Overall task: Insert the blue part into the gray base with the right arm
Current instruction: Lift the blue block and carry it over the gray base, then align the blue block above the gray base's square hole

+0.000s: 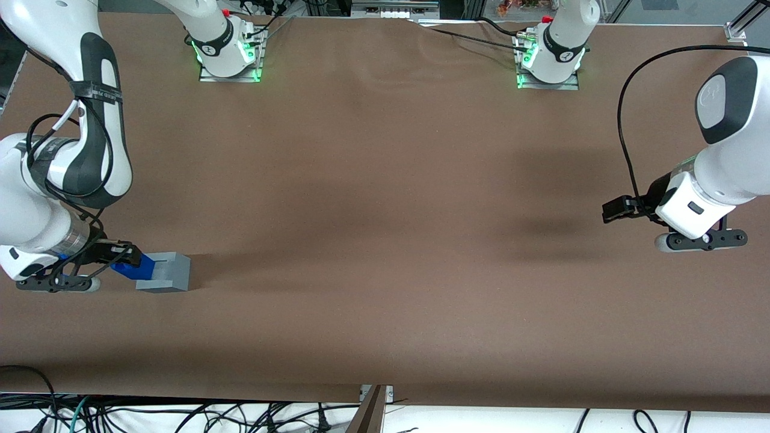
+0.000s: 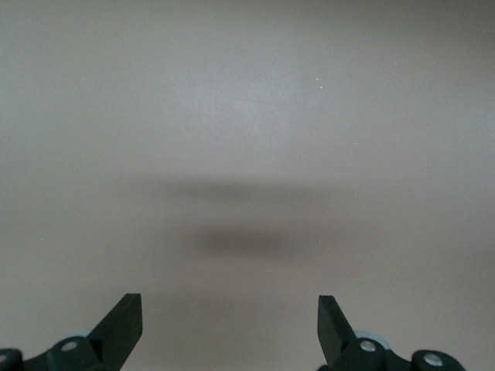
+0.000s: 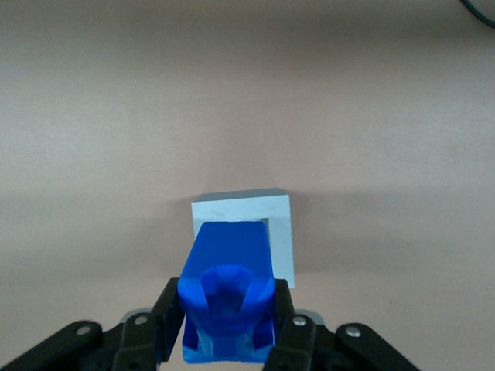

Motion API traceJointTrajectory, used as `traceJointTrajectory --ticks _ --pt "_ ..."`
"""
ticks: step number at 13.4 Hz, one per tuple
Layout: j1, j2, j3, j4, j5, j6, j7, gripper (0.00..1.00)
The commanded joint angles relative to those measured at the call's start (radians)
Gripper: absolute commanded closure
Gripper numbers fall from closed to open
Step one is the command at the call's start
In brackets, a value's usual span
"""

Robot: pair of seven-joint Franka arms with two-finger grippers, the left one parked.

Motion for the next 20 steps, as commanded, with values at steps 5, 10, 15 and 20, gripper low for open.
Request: traceJointTrajectory --ticks 5,10,15,20 --pt "0.002 0.029 0.004 0.016 0.047 0.031 -0.033 0.8" --pt "-0.003 0.053 0.003 0.016 0.047 0.056 -0.045 0.8" --pt "-0.026 0.072 0.001 0.013 0.05 0.064 -0.111 0.8" --pt "-0.041 0.082 0.003 0.007 0.05 0.051 -0.158 0.8"
